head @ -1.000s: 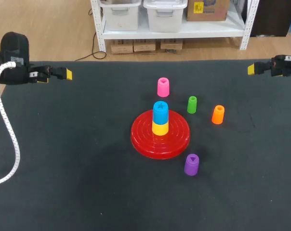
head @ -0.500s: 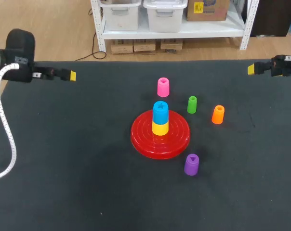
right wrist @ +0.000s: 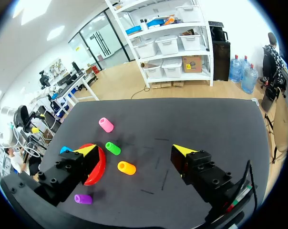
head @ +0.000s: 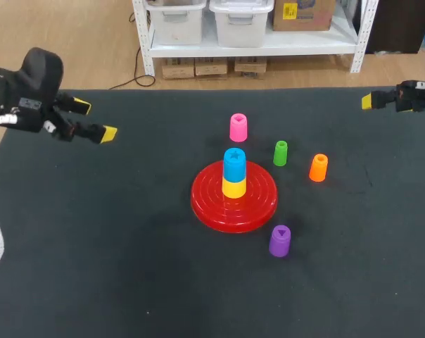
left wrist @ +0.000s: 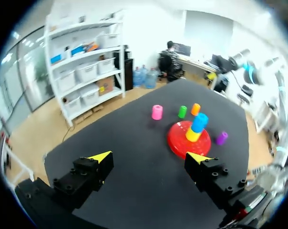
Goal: Pick up and stack the cylinders on the red base in this order: pink,purple,orange,green
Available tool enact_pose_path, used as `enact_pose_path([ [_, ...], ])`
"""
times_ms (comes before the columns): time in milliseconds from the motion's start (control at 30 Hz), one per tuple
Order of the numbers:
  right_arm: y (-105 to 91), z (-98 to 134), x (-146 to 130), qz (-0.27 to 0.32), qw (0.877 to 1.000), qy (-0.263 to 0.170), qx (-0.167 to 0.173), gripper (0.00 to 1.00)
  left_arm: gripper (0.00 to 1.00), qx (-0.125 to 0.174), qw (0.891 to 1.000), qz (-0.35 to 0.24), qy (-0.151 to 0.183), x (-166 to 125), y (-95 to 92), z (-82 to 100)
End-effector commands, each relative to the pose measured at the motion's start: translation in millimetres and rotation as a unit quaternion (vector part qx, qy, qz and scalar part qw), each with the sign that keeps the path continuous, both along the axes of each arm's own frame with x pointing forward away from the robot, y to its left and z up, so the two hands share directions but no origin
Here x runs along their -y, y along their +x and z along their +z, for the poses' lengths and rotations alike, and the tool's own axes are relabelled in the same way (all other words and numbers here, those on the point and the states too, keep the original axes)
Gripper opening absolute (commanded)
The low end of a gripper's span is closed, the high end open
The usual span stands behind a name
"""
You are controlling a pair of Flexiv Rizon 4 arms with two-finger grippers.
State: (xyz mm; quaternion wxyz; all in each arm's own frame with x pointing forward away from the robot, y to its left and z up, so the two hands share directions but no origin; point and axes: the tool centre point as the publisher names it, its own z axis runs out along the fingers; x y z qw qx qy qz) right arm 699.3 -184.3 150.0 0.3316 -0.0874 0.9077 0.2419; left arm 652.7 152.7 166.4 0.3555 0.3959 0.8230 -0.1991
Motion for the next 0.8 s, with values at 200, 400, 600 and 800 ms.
enact_pose_path([
  [200, 0.2, 0.0, 0.6, 0.001, 1.000, 0.001, 0.000, 1.00, 1.00, 0.087, 0.971, -0.215, -0.060, -9.3, -20.2, 2.3],
  [400, 0.2, 0.0, 0.6, 0.001, 1.000, 0.001, 0.000, 1.00, 1.00, 0.093, 0.974, -0.186, -0.091, -15.2, -21.4, 1.1],
  [600, 0.2, 0.0, 0.6, 0.001, 1.000, 0.001, 0.000, 1.00, 1.00, 0.095, 0.973, -0.183, -0.099, -12.3, -21.5, 2.8],
  [800, 0.2, 0.0, 0.6, 0.001, 1.000, 0.001, 0.000, 1.00, 1.00, 0.093, 0.971, -0.205, -0.079, -9.2, -21.8, 4.0],
])
